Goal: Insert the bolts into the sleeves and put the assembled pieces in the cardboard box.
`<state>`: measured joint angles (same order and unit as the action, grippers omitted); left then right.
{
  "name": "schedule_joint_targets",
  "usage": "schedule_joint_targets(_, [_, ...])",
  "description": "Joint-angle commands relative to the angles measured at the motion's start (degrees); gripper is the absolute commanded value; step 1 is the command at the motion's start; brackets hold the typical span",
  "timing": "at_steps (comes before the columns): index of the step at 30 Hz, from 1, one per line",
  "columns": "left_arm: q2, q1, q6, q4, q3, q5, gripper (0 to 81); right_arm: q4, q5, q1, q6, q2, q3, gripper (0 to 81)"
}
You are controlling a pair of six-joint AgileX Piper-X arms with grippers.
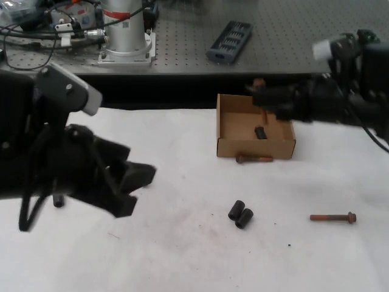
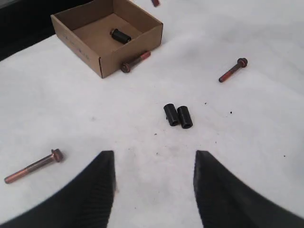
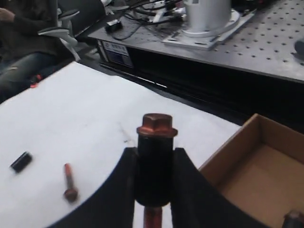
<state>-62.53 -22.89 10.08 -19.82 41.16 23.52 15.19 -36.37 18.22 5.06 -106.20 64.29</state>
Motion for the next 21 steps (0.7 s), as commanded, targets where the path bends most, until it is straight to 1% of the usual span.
schedule_joint_targets(1, [2.29, 0.03, -2.55, -1.56, -0.41, -1.02, 32.8, -7.42, 3.58, -0.23, 0.48, -6.98, 10.24, 5.3])
schedule_joint_targets(6, [4.22, 0.03, -8.14, -3.60, -1.60, -2.53, 27.7, -23.37, 12.60, -0.23, 1.84, -16.36, 24.96, 5.2])
schedule_joint_targets(8, [4.40, 0.03, -7.85, -5.32, -1.59, -2.52, 27.4, -27.60, 14.07, -0.23, 1.76, -18.08, 28.42, 2.2])
schedule_joint_targets(9, [4.38, 0.03, -7.46, -5.78, -1.59, -2.52, 27.4, -28.91, 13.92, -0.23, 1.76, -18.63, 29.67, 2.2])
schedule_joint_targets(10, [4.38, 0.03, -6.97, -6.13, -1.59, -2.52, 27.4, -29.63, 14.03, -0.23, 1.76, -18.69, 30.41, 9.4])
schedule_joint_targets(12, [4.38, 0.03, -6.33, -6.33, -1.59, -2.52, 27.4, -29.73, 15.83, -0.23, 1.94, -18.41, 30.68, 29.7])
schedule_joint_targets(13, [4.38, 0.03, -6.28, -6.19, -1.59, -2.52, 27.4, -29.91, 18.26, -0.23, 3.07, -18.12, 30.82, 42.1])
schedule_joint_targets(14, [4.38, 0.03, -6.28, -6.01, -1.59, -2.41, 27.4, -30.18, 21.05, -0.23, 4.32, -17.64, 30.80, 50.7])
schedule_joint_targets(15, [4.38, 0.03, -6.28, -5.83, -1.59, -2.40, 27.4, -30.79, 22.06, -0.23, 4.56, -17.18, 30.80, 52.3])
schedule_joint_targets(18, [4.38, 0.03, -6.28, -5.37, -1.59, -2.40, 27.4, -34.37, 22.12, -0.23, 3.53, -14.80, 30.80, 43.0])
schedule_joint_targets(19, [4.38, 0.03, -6.28, -5.28, -1.59, -2.40, 27.4, -36.26, 21.18, -0.23, 2.17, -13.70, 30.80, 41.3])
schedule_joint_targets(21, [4.38, 0.03, -4.44, -4.52, -1.59, -2.94, 27.4, -41.94, 21.06, -0.23, -0.13, -11.37, 30.80, 41.2])
